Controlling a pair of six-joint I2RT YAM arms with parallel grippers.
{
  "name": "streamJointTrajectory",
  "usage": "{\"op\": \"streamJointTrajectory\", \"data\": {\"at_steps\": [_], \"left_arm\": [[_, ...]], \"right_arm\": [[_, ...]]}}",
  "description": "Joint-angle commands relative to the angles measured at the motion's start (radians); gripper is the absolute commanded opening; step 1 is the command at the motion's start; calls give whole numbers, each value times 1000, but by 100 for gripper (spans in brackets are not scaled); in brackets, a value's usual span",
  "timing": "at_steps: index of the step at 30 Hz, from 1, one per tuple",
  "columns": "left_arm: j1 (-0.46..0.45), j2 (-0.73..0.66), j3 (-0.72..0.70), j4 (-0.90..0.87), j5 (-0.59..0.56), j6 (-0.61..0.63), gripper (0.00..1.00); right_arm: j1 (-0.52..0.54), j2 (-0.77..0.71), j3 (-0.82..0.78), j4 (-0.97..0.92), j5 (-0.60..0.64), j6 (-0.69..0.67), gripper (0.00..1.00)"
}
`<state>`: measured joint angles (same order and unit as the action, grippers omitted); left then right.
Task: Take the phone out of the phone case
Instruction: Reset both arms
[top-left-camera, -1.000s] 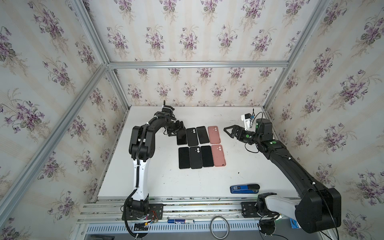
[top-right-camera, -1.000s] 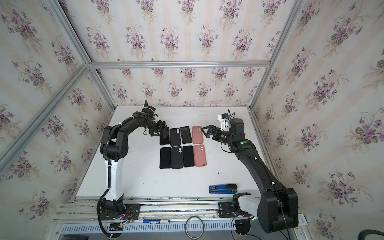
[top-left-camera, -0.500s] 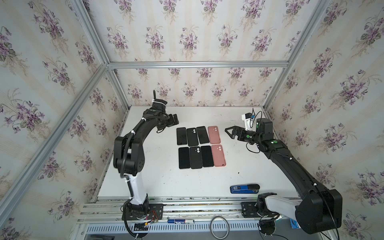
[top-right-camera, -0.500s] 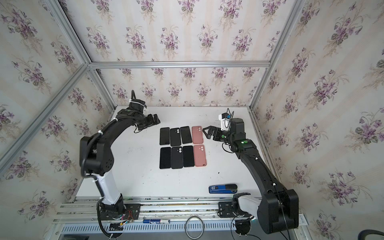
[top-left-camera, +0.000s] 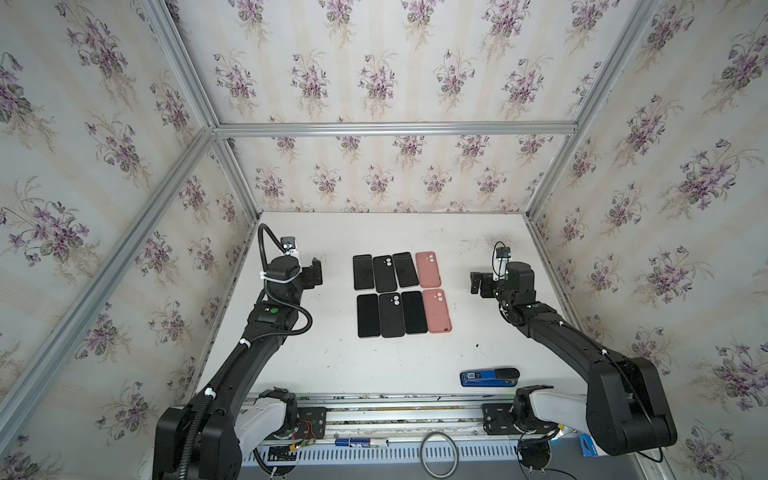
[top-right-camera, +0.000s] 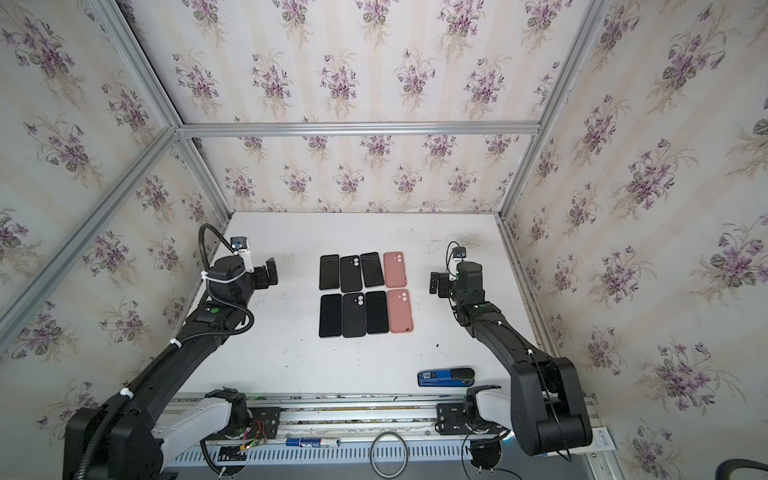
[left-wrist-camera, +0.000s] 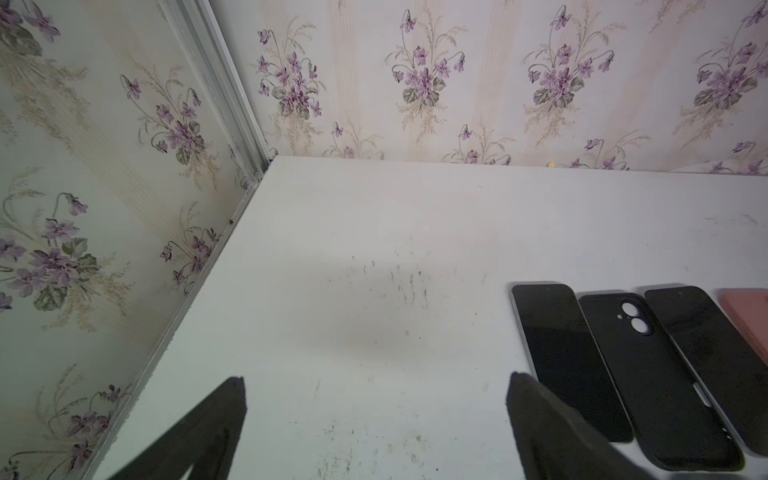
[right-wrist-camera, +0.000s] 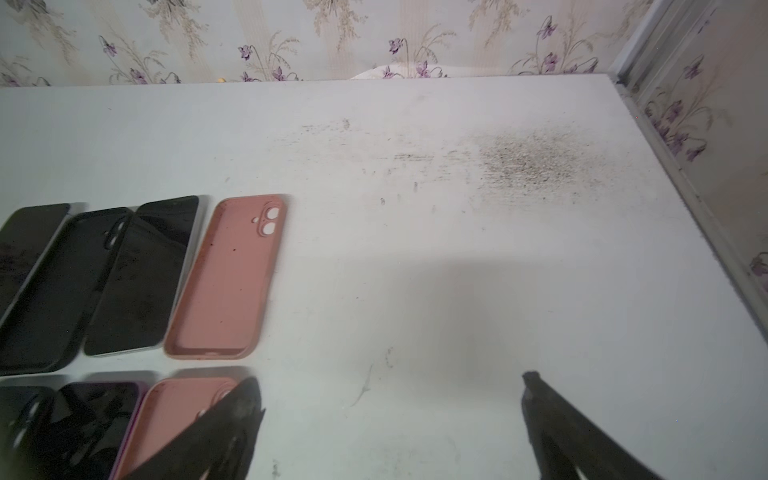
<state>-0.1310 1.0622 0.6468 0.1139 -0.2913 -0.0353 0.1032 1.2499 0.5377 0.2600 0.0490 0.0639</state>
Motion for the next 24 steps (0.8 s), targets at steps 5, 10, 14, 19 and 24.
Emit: {"op": "streamJointTrajectory", "data": {"at_steps": [5,10,14,19,24], "left_arm": [[2,9,-309,628,66,19,100],[5,27,-353,762,93,119,100],[8,-5,-378,754,143,128,100],[0,-79,-449,734,140,138,100],[-15,20,-527,916,154,152,100]], "right_arm": [[-1,18,-138,361,66,-120,100],[-3,136,-289,773,106,-156,100],[-8,350,-279,981,116,-163,100],[-24,324,-235,857,80,-146,99],[-25,304,-260,867,74,-142,100]]}}
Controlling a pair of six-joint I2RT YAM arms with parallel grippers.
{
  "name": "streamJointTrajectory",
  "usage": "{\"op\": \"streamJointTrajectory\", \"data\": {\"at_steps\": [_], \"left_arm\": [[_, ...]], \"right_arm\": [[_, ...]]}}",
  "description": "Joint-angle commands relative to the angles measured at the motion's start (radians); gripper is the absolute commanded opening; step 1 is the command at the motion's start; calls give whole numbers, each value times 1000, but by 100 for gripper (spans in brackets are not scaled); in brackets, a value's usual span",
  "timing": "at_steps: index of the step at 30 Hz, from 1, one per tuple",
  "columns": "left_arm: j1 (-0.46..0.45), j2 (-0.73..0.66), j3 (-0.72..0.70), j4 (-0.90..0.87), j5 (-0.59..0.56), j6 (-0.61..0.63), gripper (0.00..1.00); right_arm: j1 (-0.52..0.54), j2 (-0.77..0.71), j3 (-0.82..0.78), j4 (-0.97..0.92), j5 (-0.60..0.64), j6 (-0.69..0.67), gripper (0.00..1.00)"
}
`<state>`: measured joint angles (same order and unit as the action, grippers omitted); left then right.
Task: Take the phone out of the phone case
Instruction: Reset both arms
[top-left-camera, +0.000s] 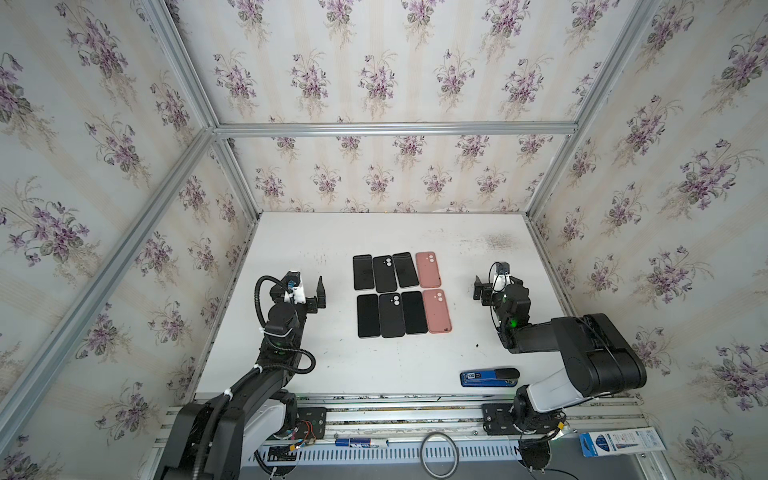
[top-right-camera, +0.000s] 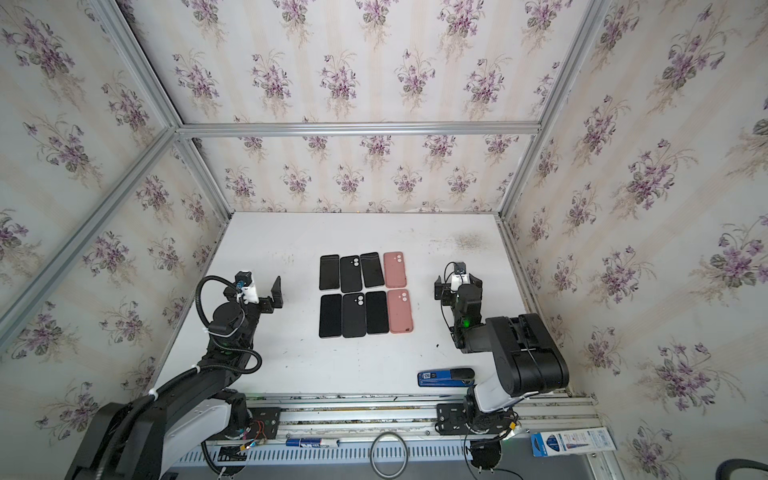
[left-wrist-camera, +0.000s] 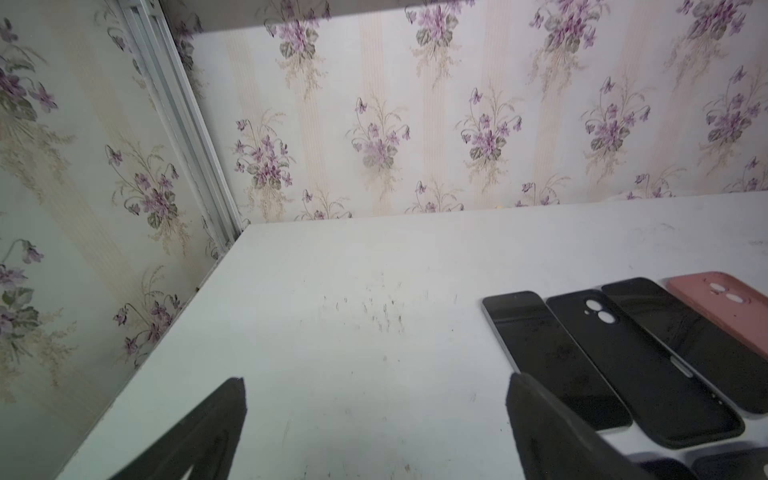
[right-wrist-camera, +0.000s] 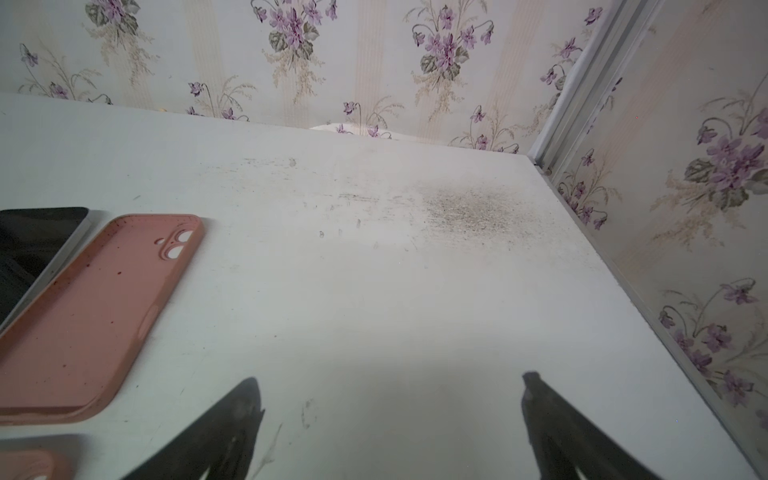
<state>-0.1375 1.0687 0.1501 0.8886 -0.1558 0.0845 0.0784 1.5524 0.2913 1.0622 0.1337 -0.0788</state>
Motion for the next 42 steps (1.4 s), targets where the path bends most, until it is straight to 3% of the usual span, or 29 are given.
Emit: {"op": "streamJointTrajectory", "data": {"at_steps": [1,3,8,10,15,42], "left_arm": [[-9,-23,-26,75,0,16,100],[21,-4,-22,101,19,7,100],[57,286,55,253,46,5,100],[84,234,116,43,82,-27,100],[131,253,153,-2,147,-61,100],[132,255,147,16,147,-63,100]], "right_arm": [[0,-20,-12,27,-18,4,100],[0,2,-10,62,-19,-2,100],[1,6,-1,51,5,6,100],[0,-6,21,-10,36,22,100],[-1,-2,90,-133,81,39,100],[-2,-3,77,-111,92,40,100]]}}
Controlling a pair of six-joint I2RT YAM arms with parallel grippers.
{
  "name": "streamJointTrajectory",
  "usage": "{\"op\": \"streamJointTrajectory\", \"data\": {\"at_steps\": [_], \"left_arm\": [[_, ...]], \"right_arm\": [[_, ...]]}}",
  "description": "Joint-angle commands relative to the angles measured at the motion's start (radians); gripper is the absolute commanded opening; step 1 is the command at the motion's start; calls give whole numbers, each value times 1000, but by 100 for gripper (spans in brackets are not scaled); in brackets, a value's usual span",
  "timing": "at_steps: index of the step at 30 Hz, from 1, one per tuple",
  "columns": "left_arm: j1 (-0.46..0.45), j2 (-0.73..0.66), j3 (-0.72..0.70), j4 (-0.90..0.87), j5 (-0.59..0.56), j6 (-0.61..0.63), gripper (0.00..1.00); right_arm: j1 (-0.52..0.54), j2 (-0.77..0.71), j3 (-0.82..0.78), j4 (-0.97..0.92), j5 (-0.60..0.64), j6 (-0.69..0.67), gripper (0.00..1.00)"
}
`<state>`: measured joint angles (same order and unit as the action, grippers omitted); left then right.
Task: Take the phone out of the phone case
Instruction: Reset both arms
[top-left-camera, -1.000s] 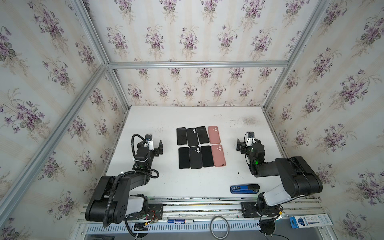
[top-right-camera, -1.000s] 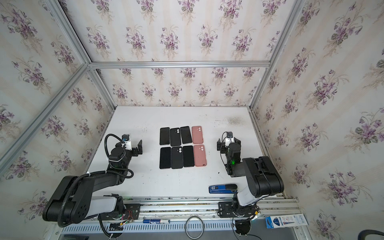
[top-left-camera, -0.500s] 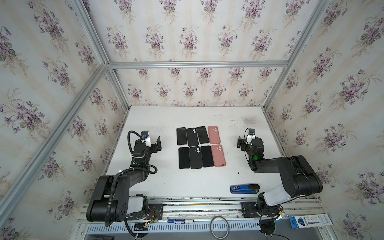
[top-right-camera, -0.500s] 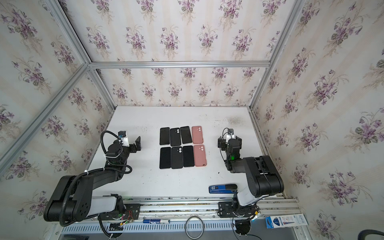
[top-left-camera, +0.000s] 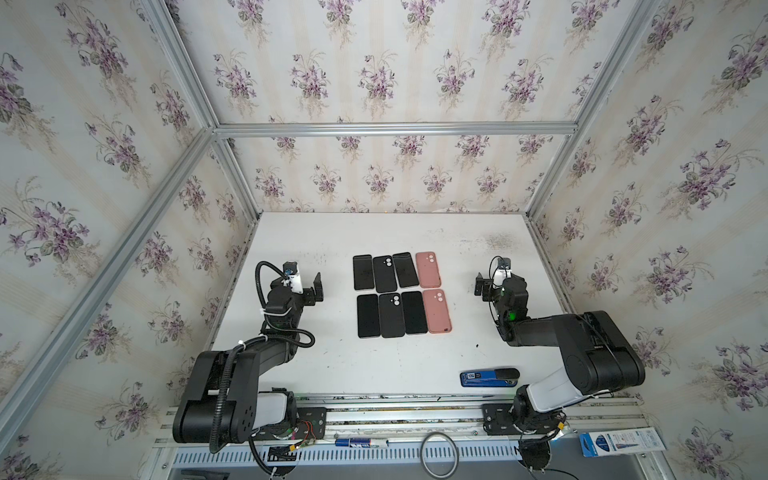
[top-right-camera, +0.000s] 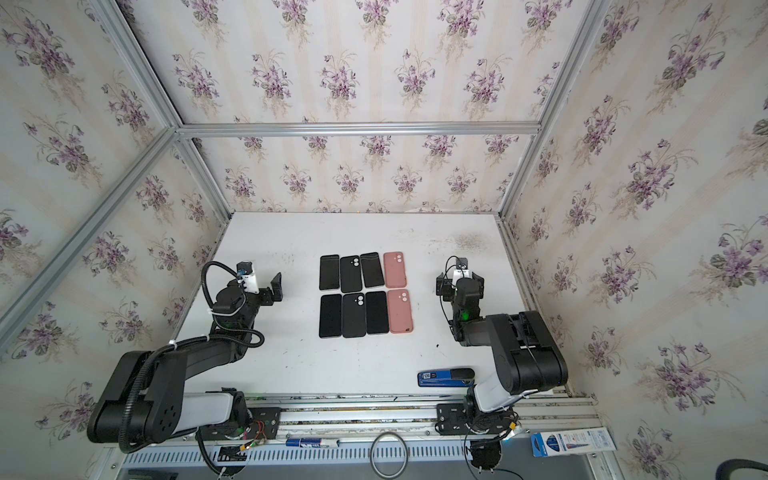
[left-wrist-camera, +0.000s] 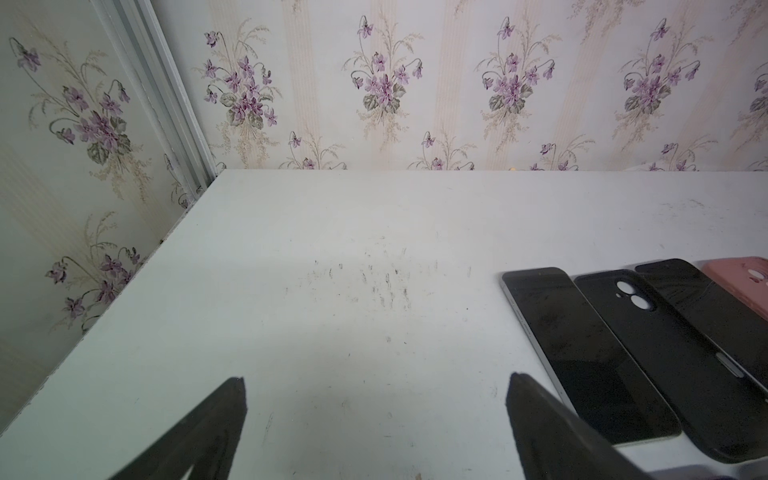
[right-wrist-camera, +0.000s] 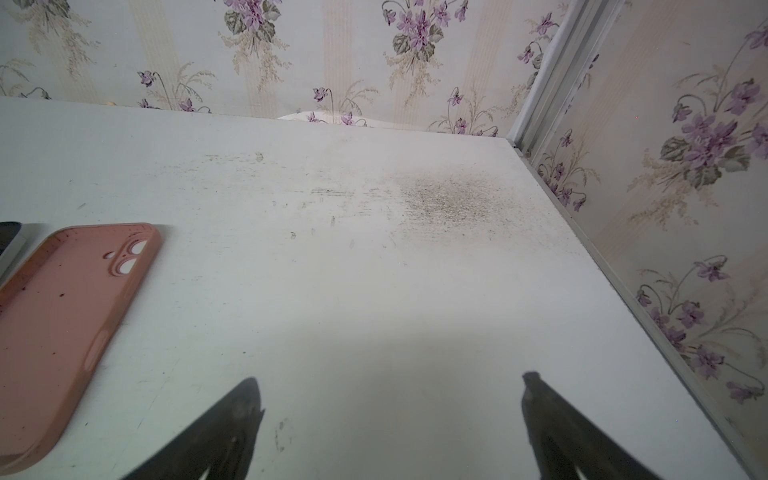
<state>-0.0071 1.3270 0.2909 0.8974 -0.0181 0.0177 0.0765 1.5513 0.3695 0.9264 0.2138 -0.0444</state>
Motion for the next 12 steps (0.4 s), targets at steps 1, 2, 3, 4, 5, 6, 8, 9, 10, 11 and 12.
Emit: {"op": "streamJointTrajectory", "data": {"at_steps": [1,2,3,4,5,6,8,9,10,11,12], "left_arm": [[1,-3,6,7,10,4,100],[1,-3,7,8,10,4,100],[2,-3,7,8,10,4,100],[0,-3,7,8,8,4,100],[1,-3,7,7,9,4,100],[0,-3,7,7,9,4,100],[0,-4,5,8,10,4,100],[1,-4,5,8,10,5,100],[1,-5,4,9,10,4,100],[1,-6,4,10,10,5,100],[1,-6,3,11,10,5,100]], "right_arm": [[-1,-2,0,23,11,6,100],[0,-2,0,24,12,5,100],[-1,-1,0,24,10,6,100],[-1,-1,0,23,10,6,100],[-1,0,4,18,6,7,100],[-1,1,11,4,2,6,100],[0,1,13,4,1,6,100],[-1,0,10,7,1,6,100],[-1,-2,8,11,2,6,100],[-1,-2,6,15,4,5,100],[0,-2,6,15,6,4,100]]}}
